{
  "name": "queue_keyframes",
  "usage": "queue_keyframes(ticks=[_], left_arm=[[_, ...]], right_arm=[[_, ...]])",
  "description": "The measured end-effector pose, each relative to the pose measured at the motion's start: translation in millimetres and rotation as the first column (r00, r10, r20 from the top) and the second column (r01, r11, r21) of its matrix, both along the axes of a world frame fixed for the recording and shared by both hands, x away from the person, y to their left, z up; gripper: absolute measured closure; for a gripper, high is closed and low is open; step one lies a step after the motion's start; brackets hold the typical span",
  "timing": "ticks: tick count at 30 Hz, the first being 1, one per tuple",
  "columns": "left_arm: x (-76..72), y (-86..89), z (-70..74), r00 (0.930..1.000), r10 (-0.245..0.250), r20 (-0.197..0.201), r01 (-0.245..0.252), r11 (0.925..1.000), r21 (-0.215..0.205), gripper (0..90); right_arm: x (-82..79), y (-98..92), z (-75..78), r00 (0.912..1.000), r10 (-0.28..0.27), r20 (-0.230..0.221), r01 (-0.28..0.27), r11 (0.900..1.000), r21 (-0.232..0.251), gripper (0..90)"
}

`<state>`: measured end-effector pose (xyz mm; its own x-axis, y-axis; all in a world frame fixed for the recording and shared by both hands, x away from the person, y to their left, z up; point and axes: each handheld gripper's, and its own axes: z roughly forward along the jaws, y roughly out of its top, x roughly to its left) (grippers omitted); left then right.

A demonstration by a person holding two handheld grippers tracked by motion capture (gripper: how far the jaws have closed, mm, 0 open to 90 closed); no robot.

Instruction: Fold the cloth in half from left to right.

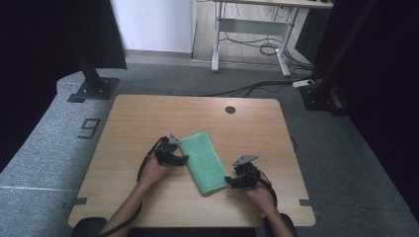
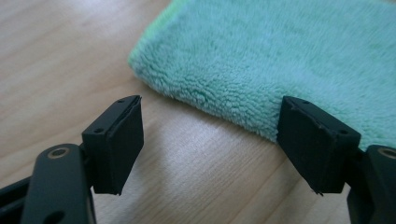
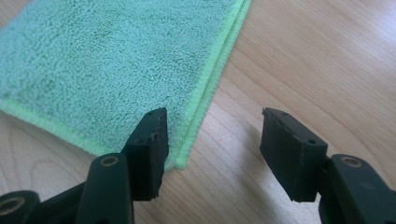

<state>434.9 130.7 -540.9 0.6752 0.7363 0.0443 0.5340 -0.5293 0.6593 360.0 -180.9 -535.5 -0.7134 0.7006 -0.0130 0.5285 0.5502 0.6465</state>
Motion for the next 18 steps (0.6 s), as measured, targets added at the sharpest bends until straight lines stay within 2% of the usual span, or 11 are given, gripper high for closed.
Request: queue_keyframes(ticks=[3, 10, 14, 18], left_arm=[[1.8, 0.3, -0.7, 1.0000, 0.005, -0.007, -0.005, 0.9999, -0.011, 23.0], [8.7, 1.1, -0.1, 0.9998, 0.020, -0.001, -0.020, 0.9998, 0.001, 22.9], [16.3, -2.1, 1.8, 0.9997, 0.023, 0.005, -0.023, 0.9993, 0.031, 23.0], [21.0, -3.3, 2.2, 0.9996, 0.026, 0.004, -0.026, 0.9990, 0.035, 23.0]], right_arm=[[-0.9, -0.4, -0.5, 1.0000, 0.006, 0.005, -0.006, 1.000, -0.001, 41.3], [-2.7, 2.2, -2.0, 0.9998, 0.022, 0.001, -0.022, 1.000, 0.012, 41.2], [-7.6, 12.4, -2.4, 0.9984, 0.056, 0.007, -0.056, 0.998, 0.014, 41.2], [-10.5, 19.5, -3.0, 0.9976, 0.069, 0.009, -0.069, 0.997, 0.021, 41.2]])
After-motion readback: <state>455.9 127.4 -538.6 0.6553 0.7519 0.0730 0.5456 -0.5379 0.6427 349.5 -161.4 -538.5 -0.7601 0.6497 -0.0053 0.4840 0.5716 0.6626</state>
